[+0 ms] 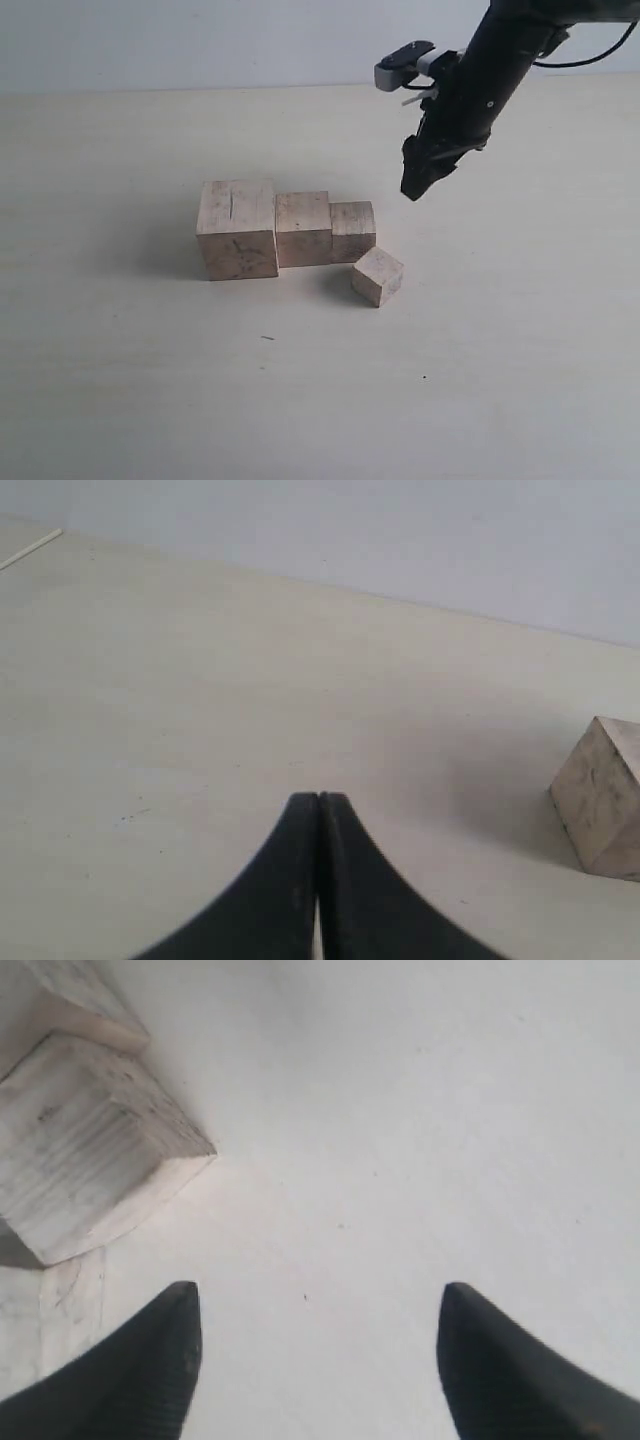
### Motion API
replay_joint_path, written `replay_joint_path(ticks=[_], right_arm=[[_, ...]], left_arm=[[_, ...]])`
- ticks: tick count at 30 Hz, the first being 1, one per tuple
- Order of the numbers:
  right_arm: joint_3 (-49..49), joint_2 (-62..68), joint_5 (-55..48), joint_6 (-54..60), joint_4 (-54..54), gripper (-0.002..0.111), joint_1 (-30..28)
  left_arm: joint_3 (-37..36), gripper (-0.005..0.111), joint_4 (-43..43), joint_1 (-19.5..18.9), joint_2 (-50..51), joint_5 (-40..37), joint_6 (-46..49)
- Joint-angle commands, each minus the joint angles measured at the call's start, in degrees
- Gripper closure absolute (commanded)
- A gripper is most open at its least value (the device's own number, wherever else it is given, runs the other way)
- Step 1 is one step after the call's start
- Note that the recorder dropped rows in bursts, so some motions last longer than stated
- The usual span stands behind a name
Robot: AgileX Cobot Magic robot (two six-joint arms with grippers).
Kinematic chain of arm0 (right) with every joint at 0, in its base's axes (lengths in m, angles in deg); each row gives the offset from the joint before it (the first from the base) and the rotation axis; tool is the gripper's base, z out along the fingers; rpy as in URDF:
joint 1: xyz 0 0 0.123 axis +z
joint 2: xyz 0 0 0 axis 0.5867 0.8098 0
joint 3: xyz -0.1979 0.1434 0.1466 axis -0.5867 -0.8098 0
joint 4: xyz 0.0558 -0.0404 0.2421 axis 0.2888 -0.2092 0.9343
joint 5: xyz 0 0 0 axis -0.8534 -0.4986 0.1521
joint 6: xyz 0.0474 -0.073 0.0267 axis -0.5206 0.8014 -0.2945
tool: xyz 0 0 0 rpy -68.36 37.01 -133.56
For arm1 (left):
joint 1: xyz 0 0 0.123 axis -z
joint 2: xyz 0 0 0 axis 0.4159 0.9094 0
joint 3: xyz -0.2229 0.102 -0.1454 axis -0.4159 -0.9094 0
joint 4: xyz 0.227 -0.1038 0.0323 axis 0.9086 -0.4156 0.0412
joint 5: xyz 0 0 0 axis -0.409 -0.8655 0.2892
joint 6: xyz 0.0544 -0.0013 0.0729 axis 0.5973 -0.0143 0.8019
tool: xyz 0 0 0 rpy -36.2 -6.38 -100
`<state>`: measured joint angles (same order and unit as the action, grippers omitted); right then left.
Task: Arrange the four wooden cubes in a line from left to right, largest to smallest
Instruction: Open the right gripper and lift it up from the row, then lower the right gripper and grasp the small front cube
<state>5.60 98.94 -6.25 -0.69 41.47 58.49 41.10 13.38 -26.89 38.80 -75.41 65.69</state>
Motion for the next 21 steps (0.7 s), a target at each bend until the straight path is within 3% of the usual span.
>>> replay_joint_path(ticks=[1,3,5,8,13,18,21], right_arm=[[0.0,-5.3,-6.1,-8.4,-0.7,0.073,0.1],[0.0,-7.5,-6.8,-8.0,2.1,0.094,0.1],[0.0,-9.6,-6.4,-7.8,3.8,0.108,0.1],[0.0,-12.7,-6.1,-9.5,6.5,0.108,0.1],[-3.3,-20.4,-2.6,-22.4,6.0,0.108,0.1],[-20.0,-31.8,8.9,-23.3,7.3,0.108,0.6],[-32.2,-36.1,17.5,-23.1,7.3,0.108,5.7]], left_arm=[[0.0,0.107,-0.2,0.3,-0.3,0.4,-0.1],[0.0,0.107,-0.2,0.3,-0.3,0.4,-0.1],[0.0,0.107,-0.2,0.3,-0.3,0.4,-0.1],[0.0,0.107,-0.2,0.3,-0.3,0.4,-0.1],[0.0,0.107,-0.2,0.3,-0.3,0.4,-0.1],[0.0,0.107,-0.2,0.3,-0.3,0.4,-0.1],[0.0,0.107,-0.2,0.3,-0.3,0.4,-0.1]])
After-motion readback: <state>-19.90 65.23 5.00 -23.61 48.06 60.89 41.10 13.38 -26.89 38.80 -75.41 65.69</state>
